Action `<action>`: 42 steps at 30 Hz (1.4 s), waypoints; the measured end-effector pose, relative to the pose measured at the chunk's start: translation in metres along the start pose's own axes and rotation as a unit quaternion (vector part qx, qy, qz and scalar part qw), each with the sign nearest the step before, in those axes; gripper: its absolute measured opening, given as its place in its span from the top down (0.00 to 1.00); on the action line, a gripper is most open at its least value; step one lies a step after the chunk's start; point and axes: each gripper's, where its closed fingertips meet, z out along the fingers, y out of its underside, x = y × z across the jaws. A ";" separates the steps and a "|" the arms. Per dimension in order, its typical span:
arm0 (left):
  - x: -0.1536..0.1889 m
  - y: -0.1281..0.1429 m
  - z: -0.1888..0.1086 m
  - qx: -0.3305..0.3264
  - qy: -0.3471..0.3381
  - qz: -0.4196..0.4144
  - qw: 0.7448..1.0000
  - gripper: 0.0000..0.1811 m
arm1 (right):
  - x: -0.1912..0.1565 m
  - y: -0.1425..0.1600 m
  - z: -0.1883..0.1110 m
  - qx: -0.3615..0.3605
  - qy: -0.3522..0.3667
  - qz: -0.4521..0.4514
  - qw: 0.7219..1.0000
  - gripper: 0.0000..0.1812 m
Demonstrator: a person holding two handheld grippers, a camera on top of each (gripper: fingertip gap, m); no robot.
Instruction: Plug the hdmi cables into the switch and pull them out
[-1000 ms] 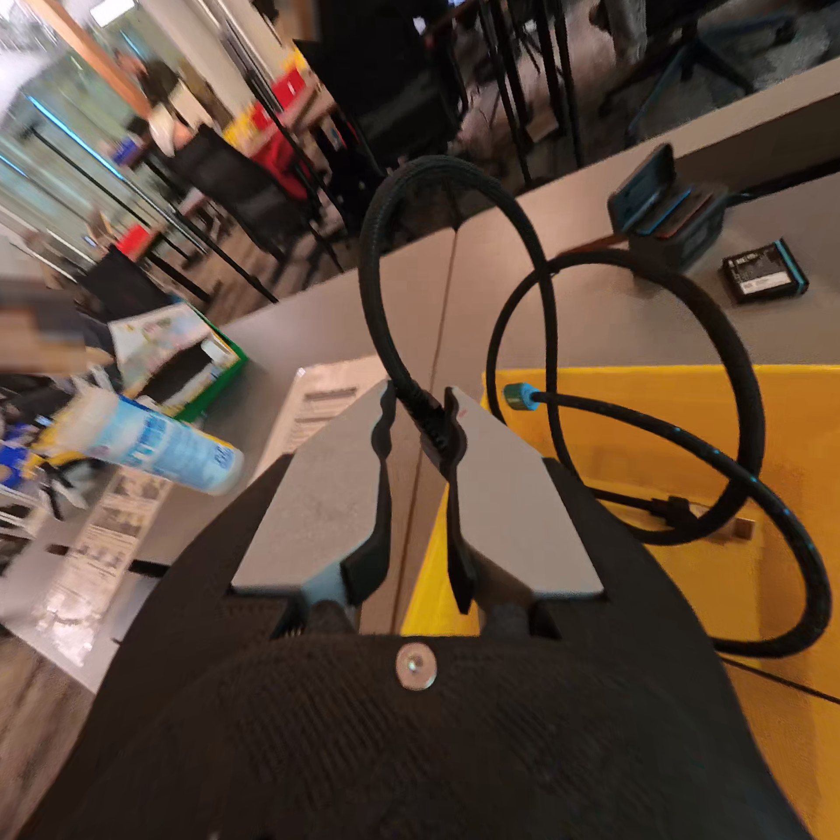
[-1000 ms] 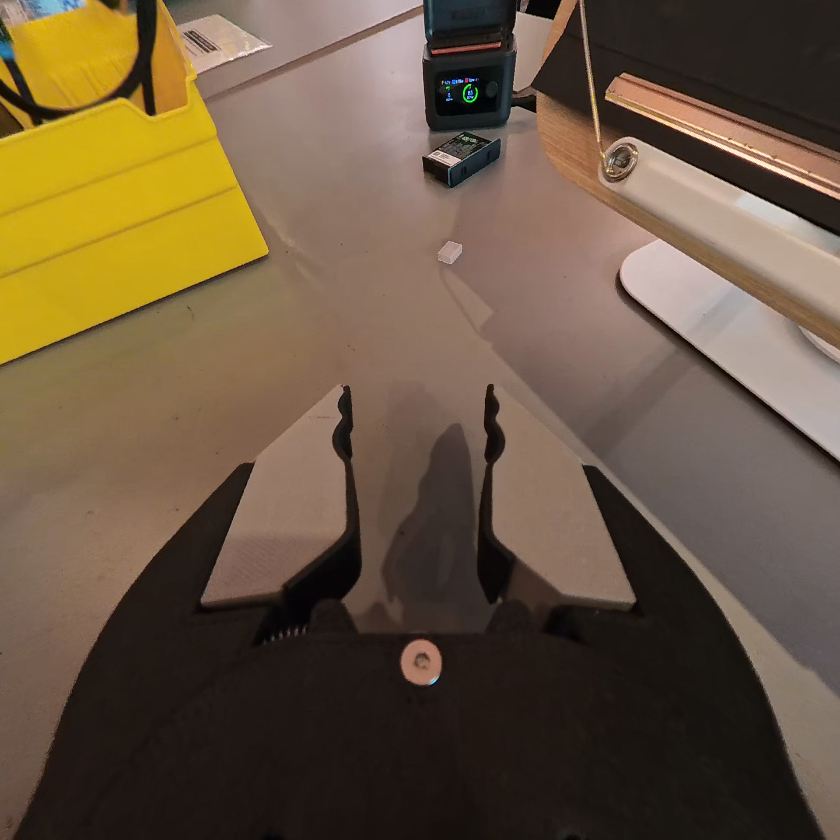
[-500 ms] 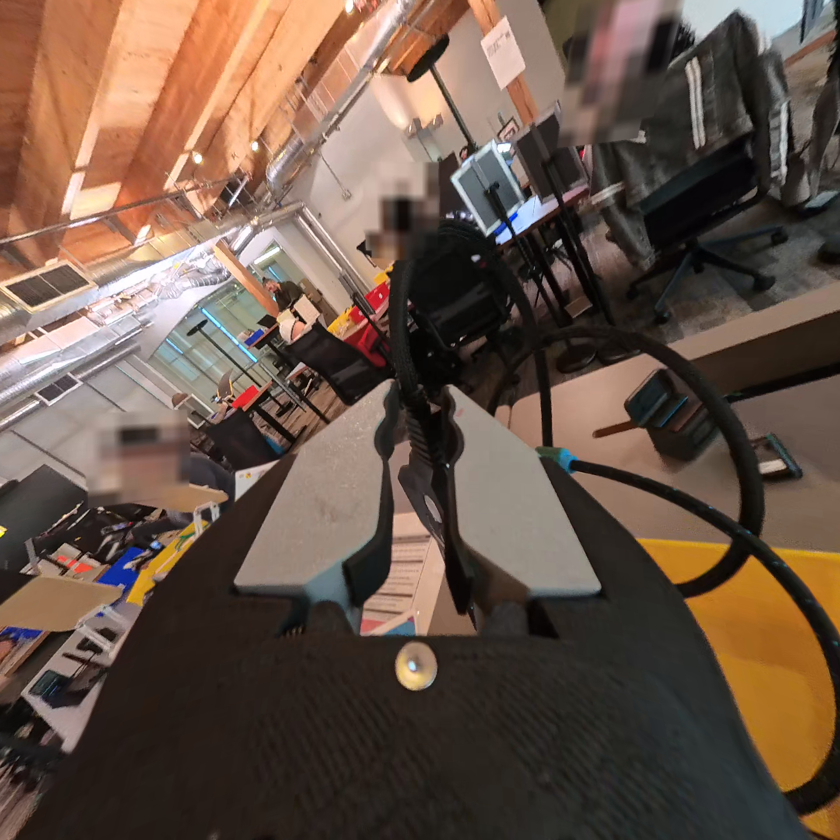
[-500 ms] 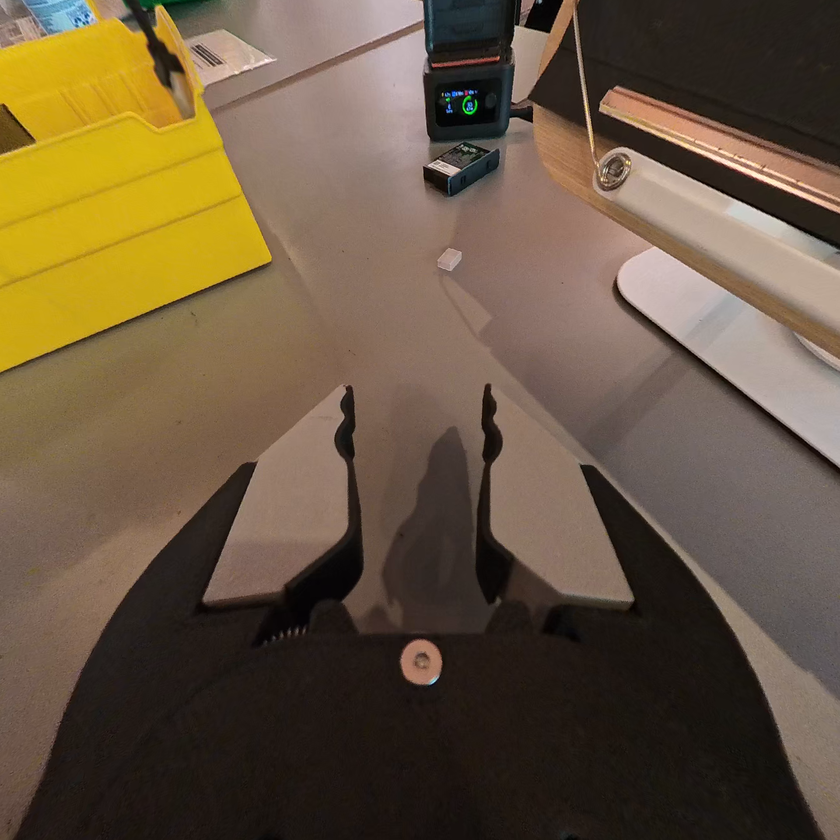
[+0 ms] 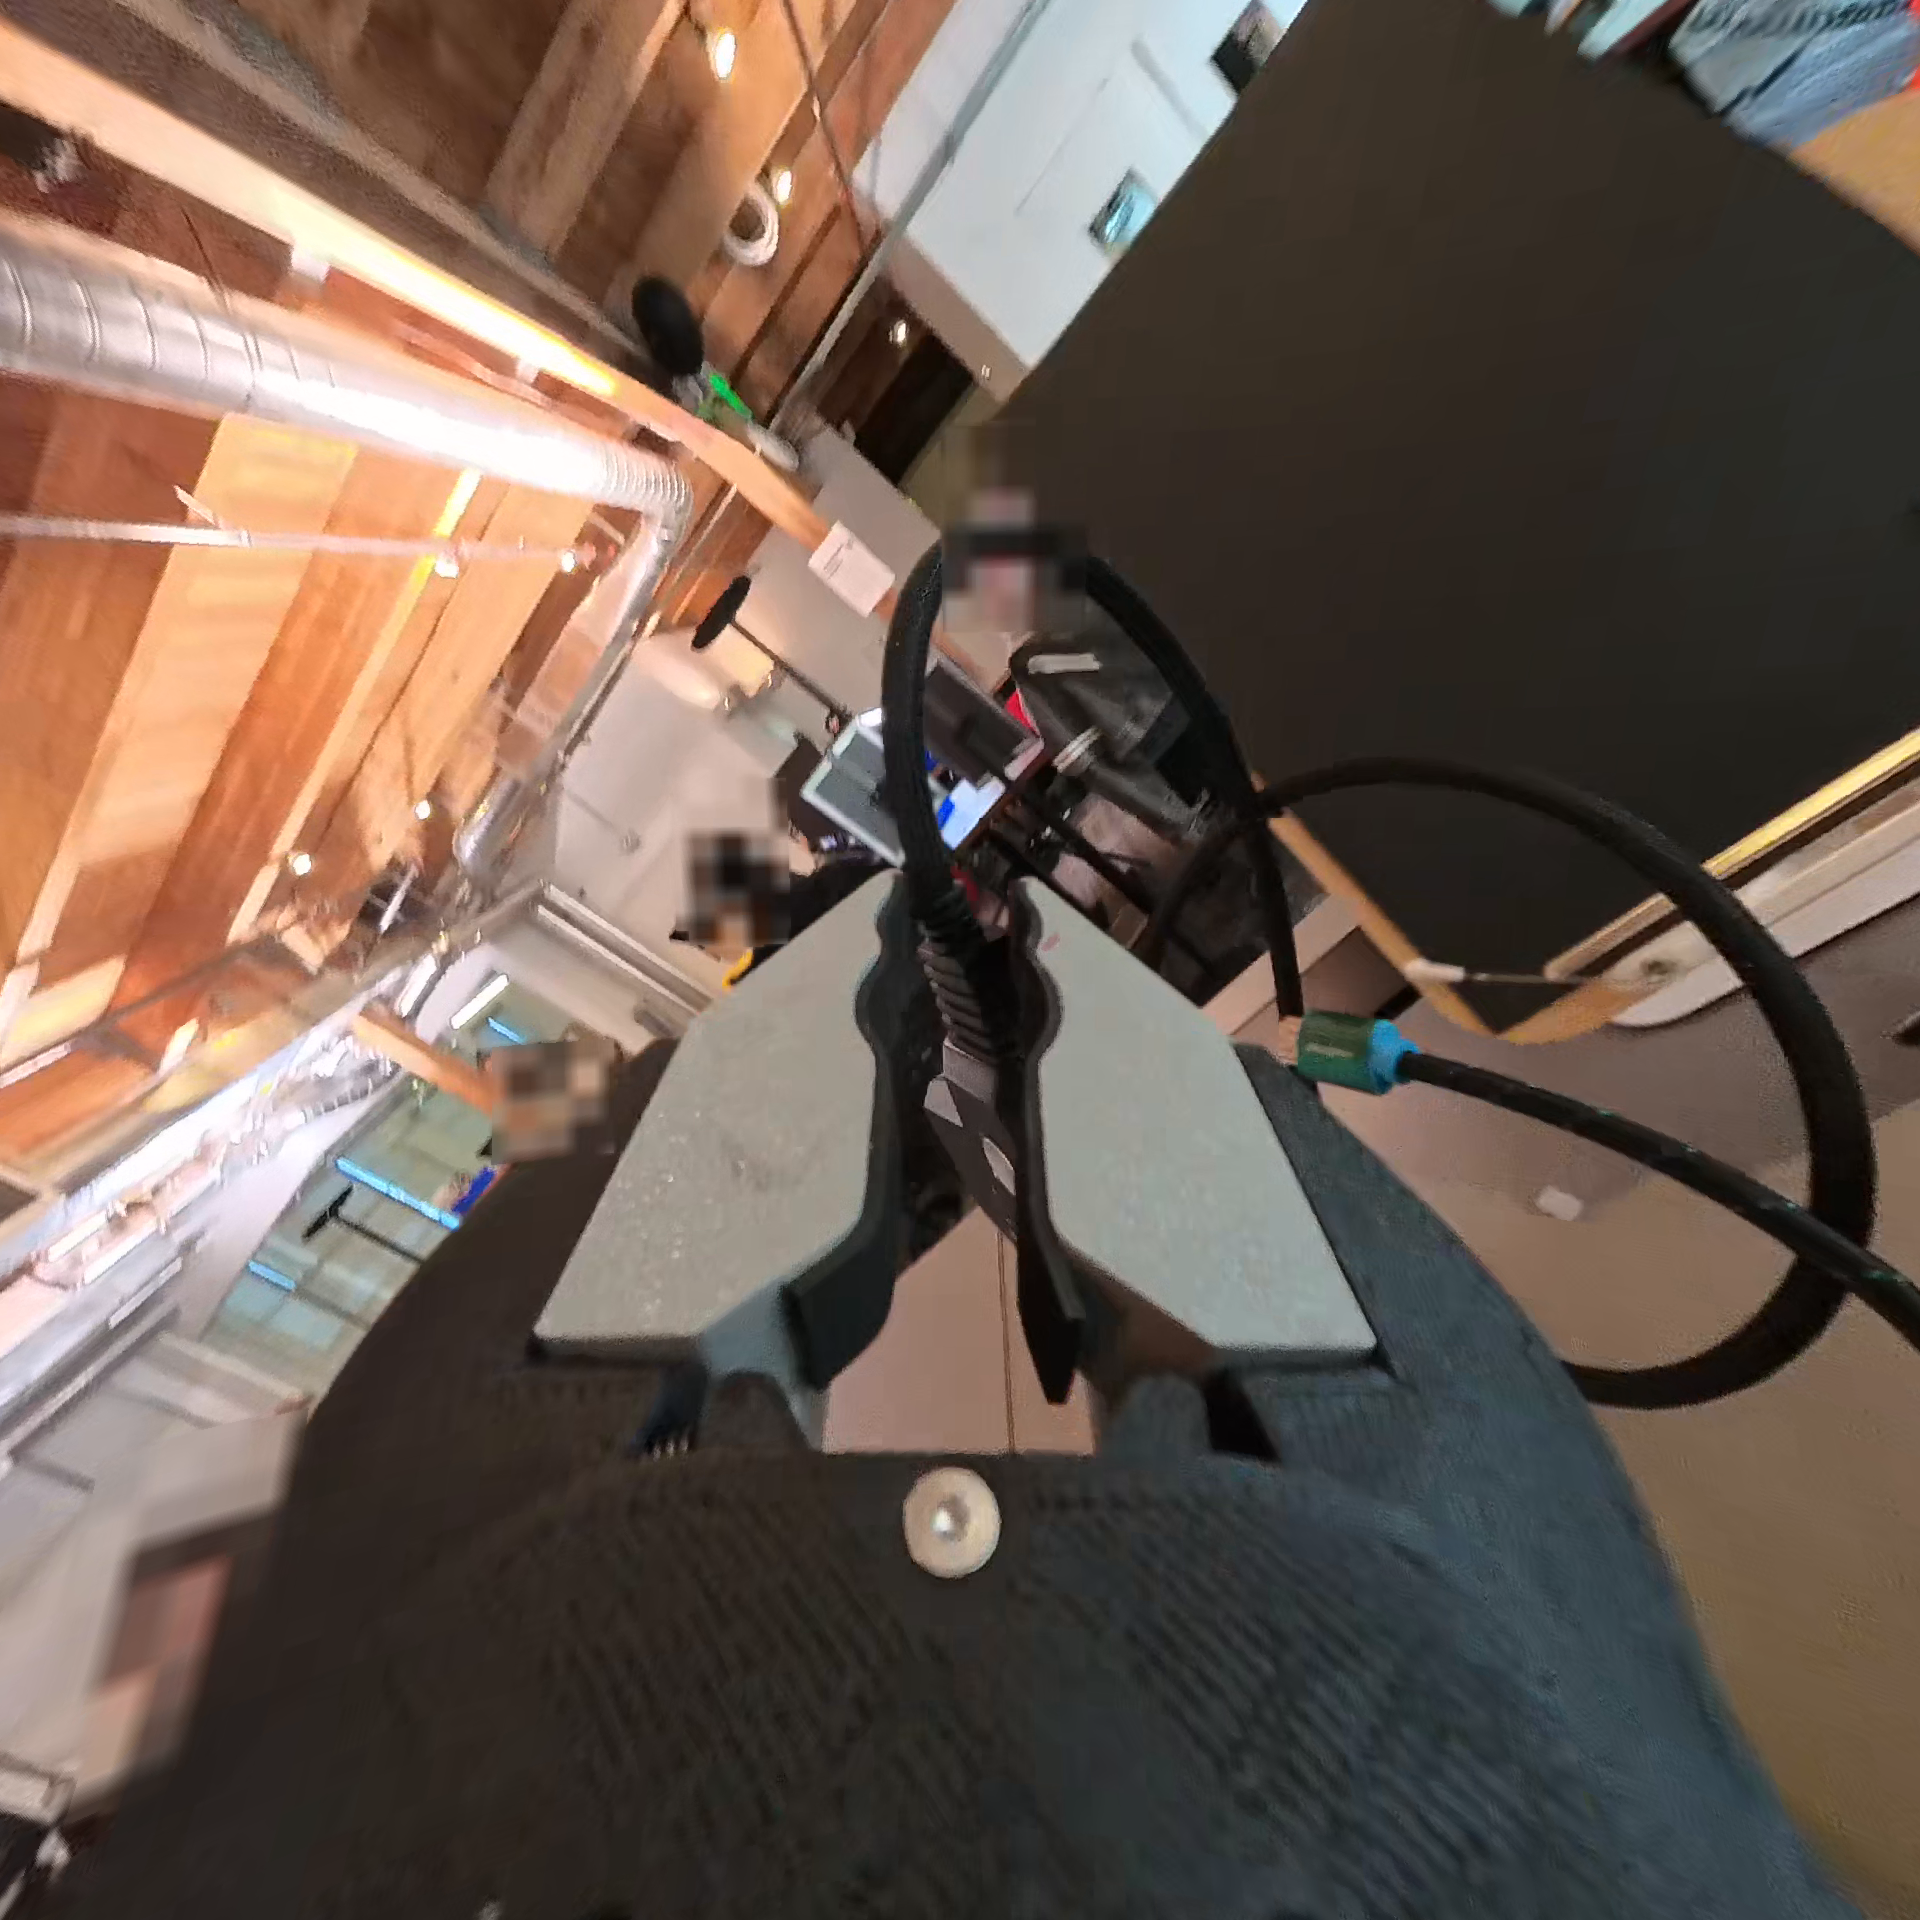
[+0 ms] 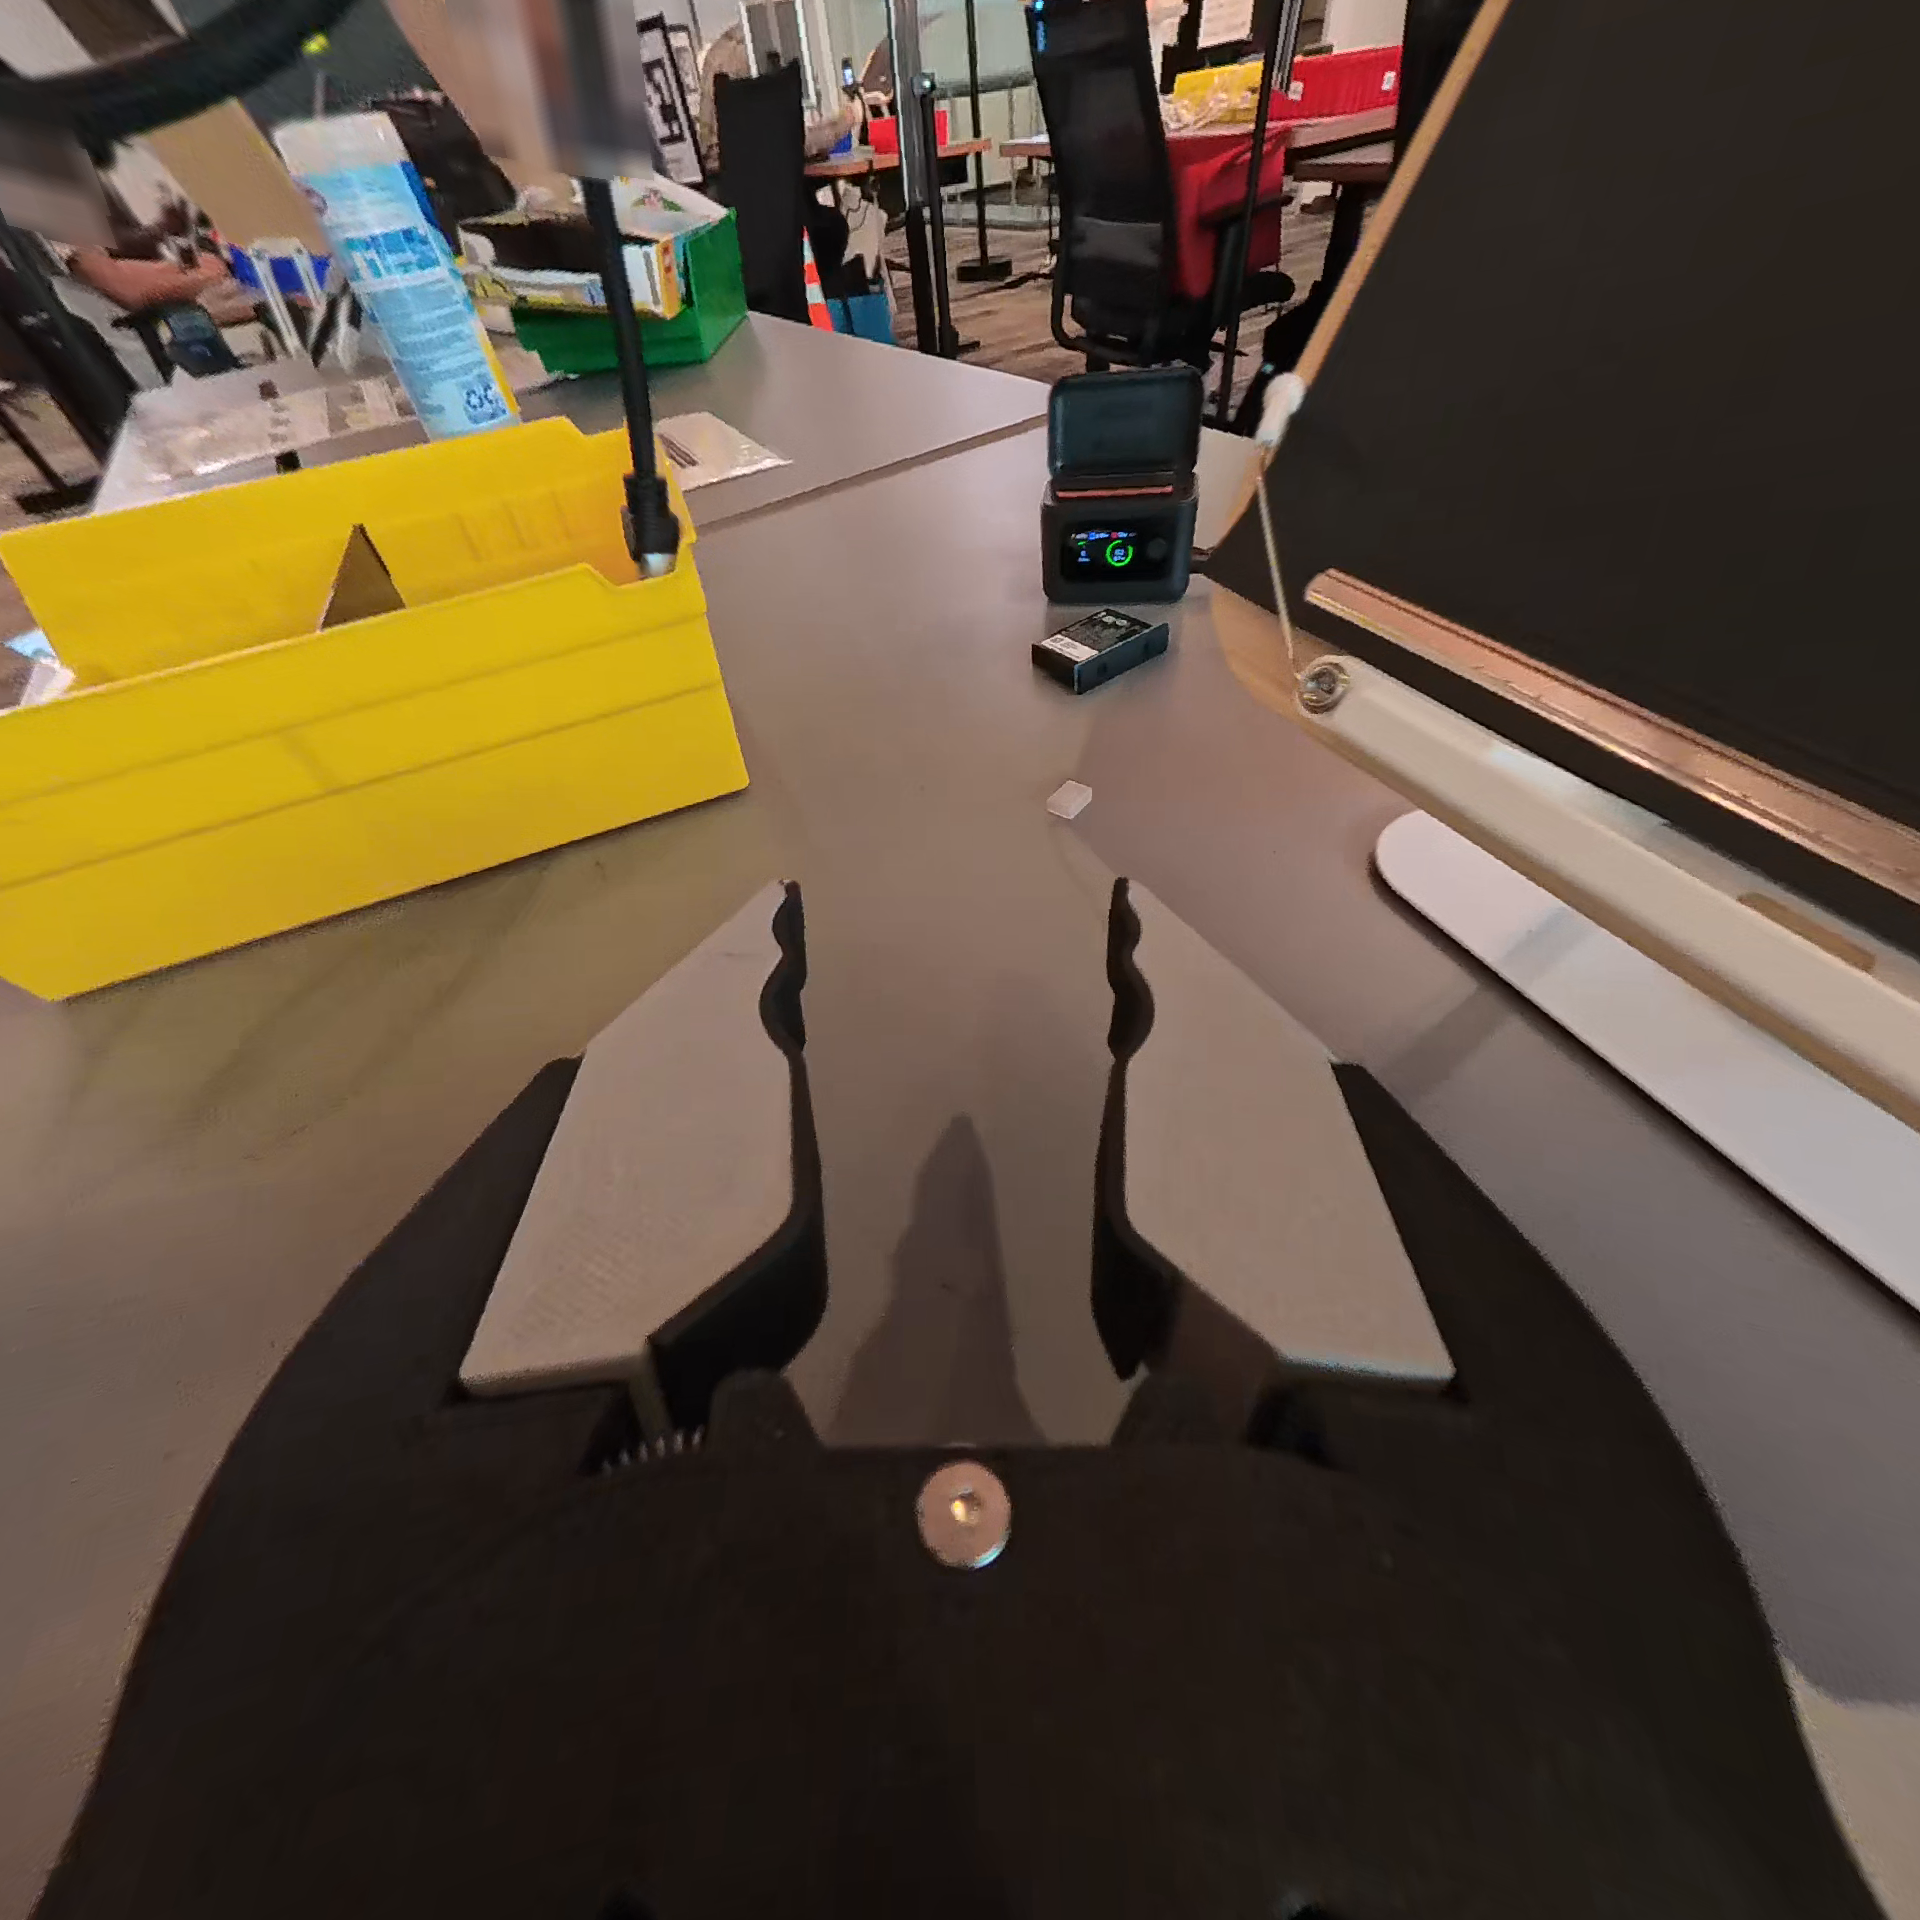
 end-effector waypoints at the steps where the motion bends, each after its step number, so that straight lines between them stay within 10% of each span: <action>1: 0.003 -0.012 -0.001 0.014 -0.003 0.010 1.000 0.91 | 0.002 -0.001 -0.001 0.002 0.002 0.006 1.000 0.69; 13: 0.019 -0.084 -0.003 0.106 0.029 -0.030 0.993 0.91 | 0.017 -0.015 -0.014 0.040 0.003 0.044 0.998 0.68; 26: 0.137 0.017 0.017 0.001 0.123 0.037 0.992 0.91 | 0.041 -0.008 -0.024 0.023 0.030 0.101 0.994 0.66; 35: 0.209 0.063 0.005 -0.001 0.172 0.118 0.978 0.91 | 0.089 -0.048 -0.094 0.097 0.249 0.033 0.963 0.68; 39: 0.244 0.074 -0.016 0.042 0.148 0.215 0.964 0.91 | 0.080 -0.068 -0.108 0.156 0.214 0.048 0.963 0.65; 42: 0.290 0.076 -0.047 0.138 0.123 0.387 0.903 0.91 | 0.037 -0.083 -0.098 0.168 0.071 0.030 0.983 0.72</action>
